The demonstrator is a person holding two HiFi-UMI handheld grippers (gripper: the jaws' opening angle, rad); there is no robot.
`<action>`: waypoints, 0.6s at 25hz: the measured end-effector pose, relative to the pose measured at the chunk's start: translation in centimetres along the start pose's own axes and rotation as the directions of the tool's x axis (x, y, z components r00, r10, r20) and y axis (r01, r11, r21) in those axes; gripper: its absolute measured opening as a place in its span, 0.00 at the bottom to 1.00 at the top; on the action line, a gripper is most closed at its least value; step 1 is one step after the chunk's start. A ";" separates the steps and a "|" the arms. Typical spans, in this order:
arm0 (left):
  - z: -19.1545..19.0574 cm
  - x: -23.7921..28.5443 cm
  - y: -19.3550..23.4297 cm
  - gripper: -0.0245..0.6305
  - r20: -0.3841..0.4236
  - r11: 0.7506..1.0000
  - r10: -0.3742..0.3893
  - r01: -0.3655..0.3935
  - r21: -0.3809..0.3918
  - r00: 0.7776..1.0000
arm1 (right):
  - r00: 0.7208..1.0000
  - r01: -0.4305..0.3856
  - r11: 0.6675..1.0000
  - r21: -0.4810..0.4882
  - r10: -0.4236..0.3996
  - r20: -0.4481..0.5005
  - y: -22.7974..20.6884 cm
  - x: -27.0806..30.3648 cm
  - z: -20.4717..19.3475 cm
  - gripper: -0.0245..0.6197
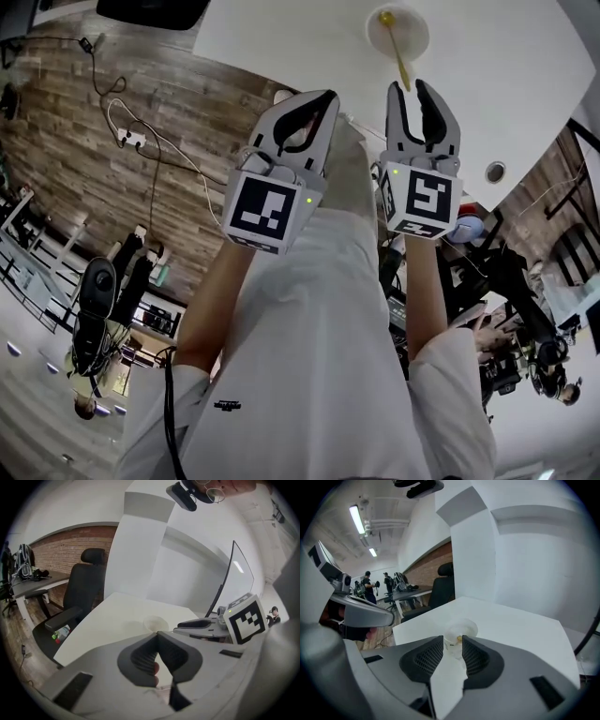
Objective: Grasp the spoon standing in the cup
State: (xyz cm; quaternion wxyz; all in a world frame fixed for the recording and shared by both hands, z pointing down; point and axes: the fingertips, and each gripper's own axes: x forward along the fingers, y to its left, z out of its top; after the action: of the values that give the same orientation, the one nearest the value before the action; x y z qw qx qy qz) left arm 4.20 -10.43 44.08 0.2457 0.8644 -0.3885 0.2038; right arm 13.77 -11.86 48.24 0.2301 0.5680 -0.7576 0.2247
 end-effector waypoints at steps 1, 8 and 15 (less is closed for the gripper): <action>-0.3 0.1 0.3 0.05 -0.004 1.000 0.000 0.000 -0.001 1.000 | 1.000 0.002 1.000 -0.002 -0.002 -0.003 0.1 0.4 -0.1 0.21; -1.5 0.5 0.1 0.05 -0.079 0.999 0.000 -0.002 -0.036 0.997 | 0.998 0.044 0.999 -0.007 -0.044 -0.035 -1.1 2.3 -0.8 0.20; -1.6 -0.1 0.8 0.05 -0.083 0.999 0.002 -0.005 -0.035 0.997 | 0.995 0.084 0.996 -0.002 -0.084 -0.057 -1.8 2.1 -0.9 0.10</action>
State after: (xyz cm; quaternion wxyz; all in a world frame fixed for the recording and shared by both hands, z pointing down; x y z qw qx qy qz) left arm 3.24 -9.93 45.52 0.2766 0.8499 -0.3833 0.2329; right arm 15.09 -13.36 50.33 0.2607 0.5928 -0.7261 0.2312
